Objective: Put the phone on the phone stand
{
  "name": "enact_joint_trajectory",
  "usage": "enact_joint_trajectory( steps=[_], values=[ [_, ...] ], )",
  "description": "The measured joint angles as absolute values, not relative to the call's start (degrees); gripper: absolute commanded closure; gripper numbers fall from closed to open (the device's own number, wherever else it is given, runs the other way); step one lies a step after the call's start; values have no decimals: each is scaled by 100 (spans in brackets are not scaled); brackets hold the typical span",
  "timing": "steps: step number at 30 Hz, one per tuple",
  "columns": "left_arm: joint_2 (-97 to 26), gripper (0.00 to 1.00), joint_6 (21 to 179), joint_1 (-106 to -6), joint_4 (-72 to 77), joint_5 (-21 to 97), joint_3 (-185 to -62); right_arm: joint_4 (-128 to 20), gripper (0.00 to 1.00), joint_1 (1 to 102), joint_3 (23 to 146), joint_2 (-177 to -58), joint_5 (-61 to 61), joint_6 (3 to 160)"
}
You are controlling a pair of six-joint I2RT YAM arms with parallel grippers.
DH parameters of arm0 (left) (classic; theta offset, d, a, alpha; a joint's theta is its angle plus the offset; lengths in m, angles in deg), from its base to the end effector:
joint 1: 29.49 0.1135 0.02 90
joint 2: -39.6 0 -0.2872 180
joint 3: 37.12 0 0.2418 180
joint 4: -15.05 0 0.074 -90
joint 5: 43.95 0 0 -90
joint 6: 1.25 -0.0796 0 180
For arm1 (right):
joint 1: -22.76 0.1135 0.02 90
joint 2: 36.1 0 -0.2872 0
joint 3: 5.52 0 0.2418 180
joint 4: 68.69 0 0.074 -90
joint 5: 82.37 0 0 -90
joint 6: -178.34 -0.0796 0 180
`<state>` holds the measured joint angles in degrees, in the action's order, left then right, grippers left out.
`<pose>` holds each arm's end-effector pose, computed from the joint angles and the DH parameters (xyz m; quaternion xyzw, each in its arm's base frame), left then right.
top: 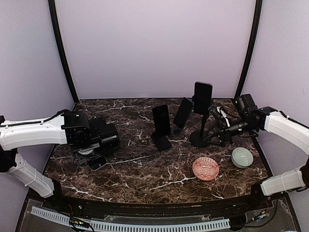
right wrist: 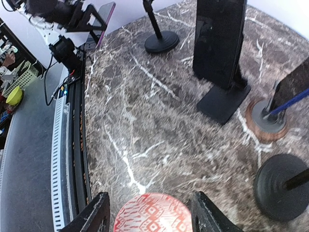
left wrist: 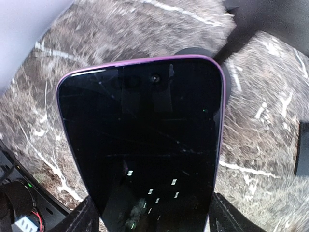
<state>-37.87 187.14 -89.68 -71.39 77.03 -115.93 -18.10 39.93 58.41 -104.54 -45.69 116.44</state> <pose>0.1407 -0.1632 0.2578 -0.3258 0.9061 0.0091 0.2698 0.1962 0.1274 0.2619 -0.4523 0.7351 0.4006 0.3075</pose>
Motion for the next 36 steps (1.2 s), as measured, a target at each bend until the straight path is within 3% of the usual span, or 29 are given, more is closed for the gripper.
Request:
enact_joint_trajectory(
  steps=[9, 16, 20, 28, 36],
  values=[
    [-5335, 100, 18534, -10100, -7924, 8964, -13783, -824, 46, 4183, 8308, -11648, -4842, 11666],
    [-6084, 100, 17385, -10216, -7609, 9891, -15512, -1012, 45, 4828, 9089, -12019, -5019, 10868],
    [-6003, 100, 16045, -10205, -6309, 10496, -15440, -1495, 46, 4881, 9353, -12356, -5185, 10066],
    [-5197, 100, 12318, -10205, -1784, 10927, -13798, -2129, 44, 5508, 9891, -13044, -5027, 9156],
    [-5190, 100, 11614, -10191, -877, 10949, -14107, -2413, 44, 6070, 10199, -13123, -4612, 8899]
  ],
)
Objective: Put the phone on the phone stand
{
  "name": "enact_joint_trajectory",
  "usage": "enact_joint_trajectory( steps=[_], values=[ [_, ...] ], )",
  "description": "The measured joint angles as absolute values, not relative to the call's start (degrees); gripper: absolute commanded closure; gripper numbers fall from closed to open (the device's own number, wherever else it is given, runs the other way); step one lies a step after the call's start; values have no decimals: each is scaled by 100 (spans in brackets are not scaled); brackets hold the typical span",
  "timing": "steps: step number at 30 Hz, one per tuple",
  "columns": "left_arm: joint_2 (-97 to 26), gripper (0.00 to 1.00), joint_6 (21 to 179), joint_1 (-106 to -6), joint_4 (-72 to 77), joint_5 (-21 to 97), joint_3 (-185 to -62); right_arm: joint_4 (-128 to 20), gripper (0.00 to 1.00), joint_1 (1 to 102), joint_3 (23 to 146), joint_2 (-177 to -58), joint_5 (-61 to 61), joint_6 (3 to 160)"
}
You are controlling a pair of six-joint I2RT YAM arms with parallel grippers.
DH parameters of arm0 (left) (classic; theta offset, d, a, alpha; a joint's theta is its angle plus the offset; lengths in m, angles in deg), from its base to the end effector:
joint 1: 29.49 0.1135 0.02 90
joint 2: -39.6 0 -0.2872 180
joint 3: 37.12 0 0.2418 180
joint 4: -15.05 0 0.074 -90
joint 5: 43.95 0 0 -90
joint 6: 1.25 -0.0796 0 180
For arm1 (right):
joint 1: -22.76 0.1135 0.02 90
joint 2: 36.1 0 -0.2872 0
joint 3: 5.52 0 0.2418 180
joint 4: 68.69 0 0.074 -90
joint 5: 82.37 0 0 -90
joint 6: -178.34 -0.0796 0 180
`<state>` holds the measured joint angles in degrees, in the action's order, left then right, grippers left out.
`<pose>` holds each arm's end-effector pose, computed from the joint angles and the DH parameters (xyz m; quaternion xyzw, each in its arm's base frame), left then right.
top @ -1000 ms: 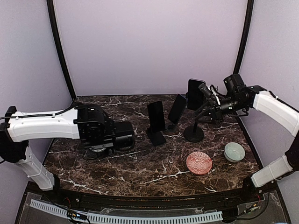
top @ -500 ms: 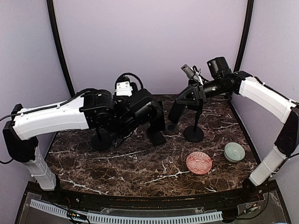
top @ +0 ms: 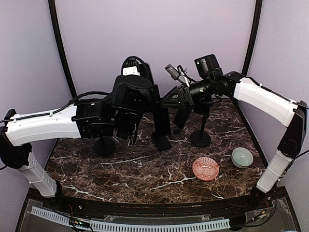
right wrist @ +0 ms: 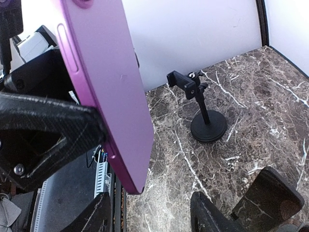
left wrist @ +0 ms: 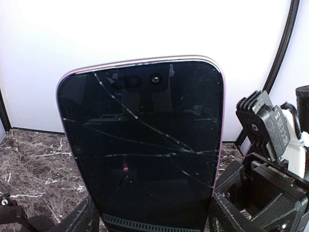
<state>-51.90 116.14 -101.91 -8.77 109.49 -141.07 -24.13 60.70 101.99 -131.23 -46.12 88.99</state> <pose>0.1800 -0.3322 0.4311 -0.0557 0.7355 -0.1503 0.6583 0.2636 0.2869 0.3869 -0.4643 0.6648 0.5128 0.2821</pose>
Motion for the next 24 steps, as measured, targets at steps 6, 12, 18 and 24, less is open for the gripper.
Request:
enact_joint_trajectory(
  steps=[6, 12, 18, 24],
  values=[
    [-5184, 100, 12038, -10115, -987, 10734, -14124, -2540, 48, 6264, 10306, -13202, -4223, 8857],
    [-5127, 100, 12559, -10032, -1227, 10544, -14133, -2579, 55, 6428, 10378, -13265, -3736, 8813],
    [-5129, 100, 13359, -9866, -1837, 10328, -14301, -2656, 87, 6570, 10422, -13269, -3384, 8680],
    [-5127, 93, 13947, -9711, -2090, 10087, -14306, -2750, 100, 6634, 10468, -13311, -3423, 8593]
  ],
)
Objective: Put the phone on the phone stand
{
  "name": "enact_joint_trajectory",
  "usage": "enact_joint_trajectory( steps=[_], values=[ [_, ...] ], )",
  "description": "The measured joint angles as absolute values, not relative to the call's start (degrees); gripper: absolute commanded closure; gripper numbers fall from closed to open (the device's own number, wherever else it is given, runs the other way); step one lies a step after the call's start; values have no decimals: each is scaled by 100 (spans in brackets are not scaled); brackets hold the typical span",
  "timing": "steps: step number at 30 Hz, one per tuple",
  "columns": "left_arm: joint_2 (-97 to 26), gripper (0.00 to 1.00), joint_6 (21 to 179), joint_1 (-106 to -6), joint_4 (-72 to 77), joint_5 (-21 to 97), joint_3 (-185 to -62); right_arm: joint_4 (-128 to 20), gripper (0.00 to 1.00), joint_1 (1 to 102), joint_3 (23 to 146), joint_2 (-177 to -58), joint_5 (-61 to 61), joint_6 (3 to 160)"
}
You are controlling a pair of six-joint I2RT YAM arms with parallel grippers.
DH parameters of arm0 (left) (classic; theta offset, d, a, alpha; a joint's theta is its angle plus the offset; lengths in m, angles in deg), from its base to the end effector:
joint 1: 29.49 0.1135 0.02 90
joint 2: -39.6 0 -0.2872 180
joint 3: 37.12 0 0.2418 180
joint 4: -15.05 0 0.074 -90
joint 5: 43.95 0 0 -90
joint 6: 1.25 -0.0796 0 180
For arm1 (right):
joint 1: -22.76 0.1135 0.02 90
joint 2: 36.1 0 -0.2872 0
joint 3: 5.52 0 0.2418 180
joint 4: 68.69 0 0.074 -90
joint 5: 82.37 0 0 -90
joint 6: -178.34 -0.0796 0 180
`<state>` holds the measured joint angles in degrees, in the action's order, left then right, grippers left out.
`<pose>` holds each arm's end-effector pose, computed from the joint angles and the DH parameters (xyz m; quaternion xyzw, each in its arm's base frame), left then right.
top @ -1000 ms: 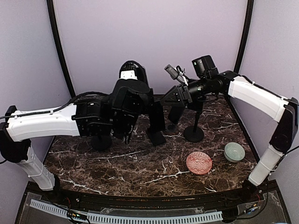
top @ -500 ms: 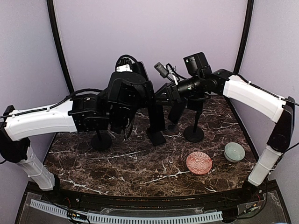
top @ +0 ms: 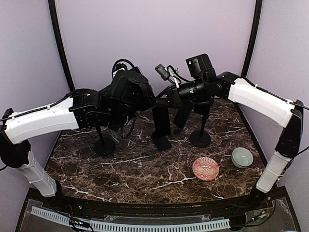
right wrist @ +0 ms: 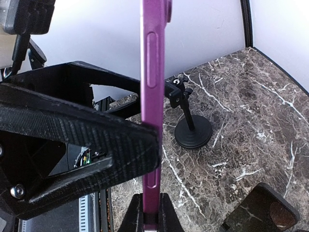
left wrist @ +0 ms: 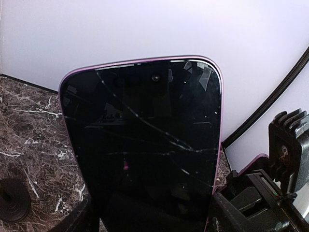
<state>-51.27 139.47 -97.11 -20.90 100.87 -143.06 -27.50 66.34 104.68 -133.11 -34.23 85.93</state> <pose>0.2010 -0.3172 0.4208 -0.1509 0.7615 -0.2381 0.5836 0.2591 0.3198 0.3912 -0.4537 0.6848 0.4698 0.3232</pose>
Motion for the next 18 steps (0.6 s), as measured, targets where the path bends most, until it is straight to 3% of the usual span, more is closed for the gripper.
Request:
enact_joint_trajectory(
  steps=[2, 6, 8, 10, 18],
  values=[
    [-5127, 77, 14089, -9682, -2163, 10017, -14306, -2734, 100, 6631, 10468, -13331, -3434, 8582],
    [-5059, 22, 14244, -9621, -2156, 9871, -14161, -2717, 100, 6634, 10468, -13392, -3458, 8531],
    [-4967, 6, 14285, -9597, -2051, 9792, -13986, -2717, 100, 6647, 10468, -13427, -3473, 8501],
    [-4784, 1, 14231, -9586, -1771, 9731, -13626, -2708, 100, 6660, 10468, -13449, -3469, 8472],
    [-3763, 1, 13691, -9392, -886, 9416, -12411, -2675, 100, 6531, 10468, -13457, -3506, 8475]
  ],
)
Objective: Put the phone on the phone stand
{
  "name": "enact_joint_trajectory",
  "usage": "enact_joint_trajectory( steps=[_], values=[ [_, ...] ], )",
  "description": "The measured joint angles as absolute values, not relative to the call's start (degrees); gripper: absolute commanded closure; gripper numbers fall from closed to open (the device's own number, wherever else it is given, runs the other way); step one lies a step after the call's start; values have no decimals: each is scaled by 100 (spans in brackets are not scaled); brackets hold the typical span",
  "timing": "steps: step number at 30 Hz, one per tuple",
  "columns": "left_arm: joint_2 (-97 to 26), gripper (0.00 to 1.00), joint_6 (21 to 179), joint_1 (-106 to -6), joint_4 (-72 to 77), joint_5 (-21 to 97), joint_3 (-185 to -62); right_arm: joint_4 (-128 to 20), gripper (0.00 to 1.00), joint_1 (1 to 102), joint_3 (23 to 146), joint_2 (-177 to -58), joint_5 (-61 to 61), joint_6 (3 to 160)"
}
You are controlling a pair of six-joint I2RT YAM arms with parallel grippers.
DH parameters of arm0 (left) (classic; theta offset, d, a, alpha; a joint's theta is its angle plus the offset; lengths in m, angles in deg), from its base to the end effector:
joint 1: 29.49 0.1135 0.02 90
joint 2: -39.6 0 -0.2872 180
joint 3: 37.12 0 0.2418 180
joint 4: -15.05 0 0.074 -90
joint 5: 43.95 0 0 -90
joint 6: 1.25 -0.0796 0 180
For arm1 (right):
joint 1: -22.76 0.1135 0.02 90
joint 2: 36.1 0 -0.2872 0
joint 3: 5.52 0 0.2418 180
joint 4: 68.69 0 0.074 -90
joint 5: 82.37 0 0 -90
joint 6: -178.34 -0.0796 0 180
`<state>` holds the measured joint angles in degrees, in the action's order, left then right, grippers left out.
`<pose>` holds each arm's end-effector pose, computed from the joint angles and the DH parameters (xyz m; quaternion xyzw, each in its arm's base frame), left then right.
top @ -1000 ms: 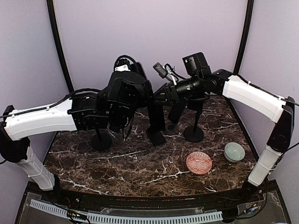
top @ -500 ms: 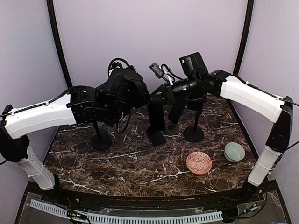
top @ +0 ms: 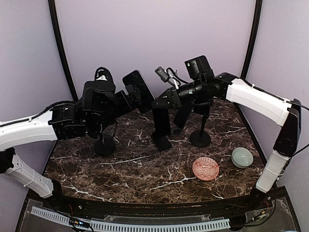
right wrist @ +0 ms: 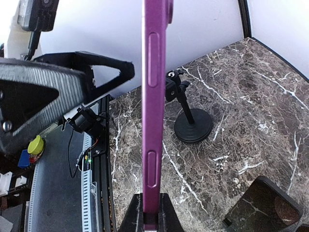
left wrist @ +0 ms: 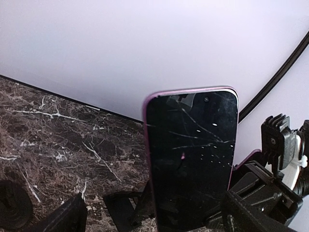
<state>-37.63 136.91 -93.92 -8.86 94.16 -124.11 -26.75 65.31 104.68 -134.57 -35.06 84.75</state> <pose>0.1908 -0.2614 0.4035 -0.1461 0.7485 -0.2885 0.5789 0.2682 0.3194 0.3801 -0.4403 0.7008 0.4722 0.3034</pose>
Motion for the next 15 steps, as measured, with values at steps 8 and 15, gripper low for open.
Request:
enact_joint_trajectory(
  steps=[8, 15],
  values=[
    [-2380, 6, 11923, -8670, 948, 7312, -10843, -2686, 100, 6168, 10300, -13341, -4337, 8739],
    [-2460, 24, 11317, -8353, 1359, 5653, -10867, -2452, 100, 6177, 10147, -13151, -5054, 9213]
  ],
)
